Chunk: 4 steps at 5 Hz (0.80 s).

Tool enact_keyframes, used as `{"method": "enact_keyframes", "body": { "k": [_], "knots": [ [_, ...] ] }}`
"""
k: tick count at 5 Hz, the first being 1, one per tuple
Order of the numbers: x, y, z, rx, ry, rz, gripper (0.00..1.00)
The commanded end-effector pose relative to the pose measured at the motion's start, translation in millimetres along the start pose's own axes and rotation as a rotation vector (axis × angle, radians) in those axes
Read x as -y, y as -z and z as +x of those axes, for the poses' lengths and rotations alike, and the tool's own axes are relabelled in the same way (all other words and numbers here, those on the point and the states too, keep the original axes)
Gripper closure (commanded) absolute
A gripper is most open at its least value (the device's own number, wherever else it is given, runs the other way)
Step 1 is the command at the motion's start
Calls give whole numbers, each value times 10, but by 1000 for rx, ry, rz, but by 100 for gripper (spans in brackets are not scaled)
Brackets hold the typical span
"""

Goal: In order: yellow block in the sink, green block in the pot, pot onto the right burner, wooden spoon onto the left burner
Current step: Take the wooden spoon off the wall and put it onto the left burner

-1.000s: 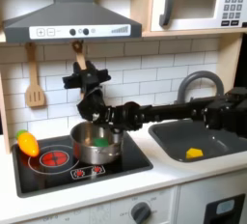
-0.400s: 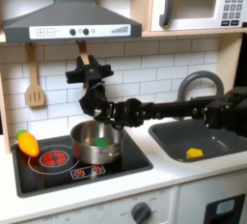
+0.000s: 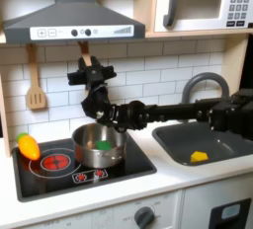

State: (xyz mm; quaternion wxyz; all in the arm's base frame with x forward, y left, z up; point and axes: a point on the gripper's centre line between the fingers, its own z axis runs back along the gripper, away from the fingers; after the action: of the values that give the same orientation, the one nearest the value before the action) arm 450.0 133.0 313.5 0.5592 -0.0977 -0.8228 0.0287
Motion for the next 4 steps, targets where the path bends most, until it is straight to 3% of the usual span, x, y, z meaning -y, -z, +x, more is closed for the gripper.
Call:
{"method": "enact_keyframes", "body": {
  "k": [1, 3, 4],
  "knots": [
    [-18, -54, -43, -19, 5, 3, 100],
    [-23, -88, -370, -133, 5, 13, 100],
    [-17, -54, -334, -125, 13, 11, 100]
  ]
}}
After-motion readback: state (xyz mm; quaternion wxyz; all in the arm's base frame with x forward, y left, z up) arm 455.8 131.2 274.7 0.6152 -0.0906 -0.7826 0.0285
